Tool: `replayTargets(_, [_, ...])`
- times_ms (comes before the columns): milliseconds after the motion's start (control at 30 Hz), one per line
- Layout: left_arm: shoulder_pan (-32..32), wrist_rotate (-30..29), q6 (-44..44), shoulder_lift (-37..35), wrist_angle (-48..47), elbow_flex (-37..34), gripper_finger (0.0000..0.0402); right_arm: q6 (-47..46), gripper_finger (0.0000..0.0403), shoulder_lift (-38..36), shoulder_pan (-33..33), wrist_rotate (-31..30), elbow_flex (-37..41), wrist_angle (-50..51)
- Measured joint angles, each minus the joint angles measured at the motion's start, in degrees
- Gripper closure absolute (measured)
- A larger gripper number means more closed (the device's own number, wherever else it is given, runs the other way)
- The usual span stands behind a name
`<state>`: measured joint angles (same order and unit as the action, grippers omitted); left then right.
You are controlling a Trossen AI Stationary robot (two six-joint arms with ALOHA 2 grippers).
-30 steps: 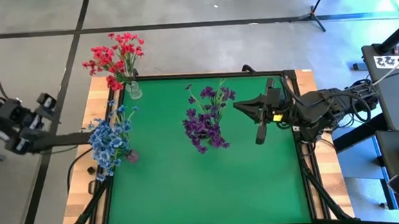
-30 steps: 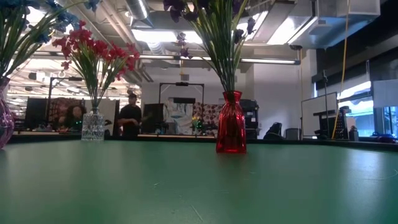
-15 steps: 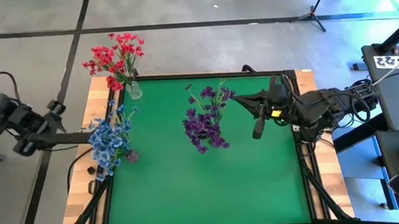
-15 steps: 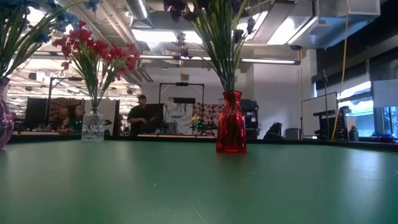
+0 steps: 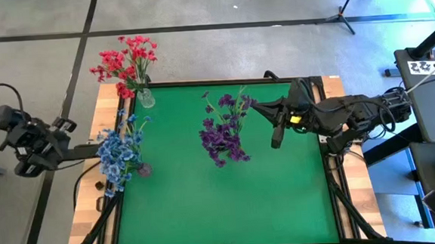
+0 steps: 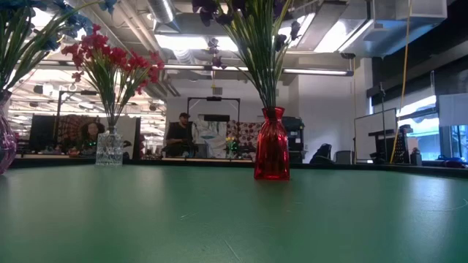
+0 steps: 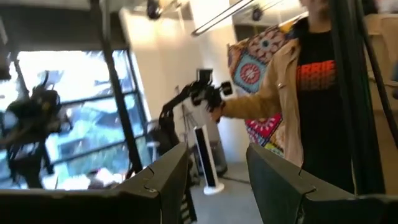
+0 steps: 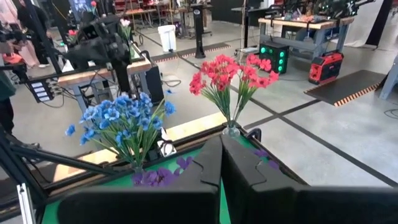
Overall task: Sort flowers into vase by color
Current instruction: Return to Home Position
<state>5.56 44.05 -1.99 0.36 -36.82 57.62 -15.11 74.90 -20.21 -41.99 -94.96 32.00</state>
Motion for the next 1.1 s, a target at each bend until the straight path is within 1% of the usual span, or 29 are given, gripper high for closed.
replayTargets(100, [0.69,3.37,-1.08,0.0,8.06,-3.47,0.024,-0.85,0.0396,0.01,0.0,-0.01,0.0,0.71])
replayTargets(167, [0.7,5.73,-2.66,0.0,15.35,-6.11,0.024,-1.18,0.0396,0.01,0.0,-0.01,0.0,1.47])
replayTargets(300, [0.66,8.48,-9.58,0.02,32.35,-12.76,0.024,-1.16,0.0396,0.01,0.0,-0.01,0.0,1.71])
replayTargets(433, [0.66,9.68,-17.26,0.0,52.81,-18.53,0.024,-1.35,0.0396,0.01,-0.02,0.02,0.0,1.97])
replayTargets(533, [0.66,7.63,-23.55,0.0,67.79,-22.98,0.024,-3.1,0.0396,0.01,-0.02,0.07,0.0,3.48])
replayTargets(667, [0.66,1.22,-33.91,0.0,87.76,-30.3,0.024,-5.08,0.0396,0.01,-0.02,0.17,0.0,6.01])
replayTargets(800, [0.66,-3.05,-39.43,0.0,106.35,-37.71,0.024,-5.64,0.0396,-0.03,-0.02,0.17,0.0,6.92])
replayTargets(900, [0.66,-5.2,-41.45,-0.02,113.24,-41.35,0.024,-5.64,0.0396,-0.09,-0.02,-0.39,0.0,7.19])
replayTargets(967, [0.66,-5.64,-41.49,-0.02,114.69,-42.4,0.024,-5.64,0.0396,-0.18,-0.02,-0.91,0.0,7.17])
replayTargets(1100, [0.66,-6.17,-41.34,-0.02,114.68,-43.36,0.024,-5.71,0.0396,-0.58,-0.02,-0.99,0.0,7.24])
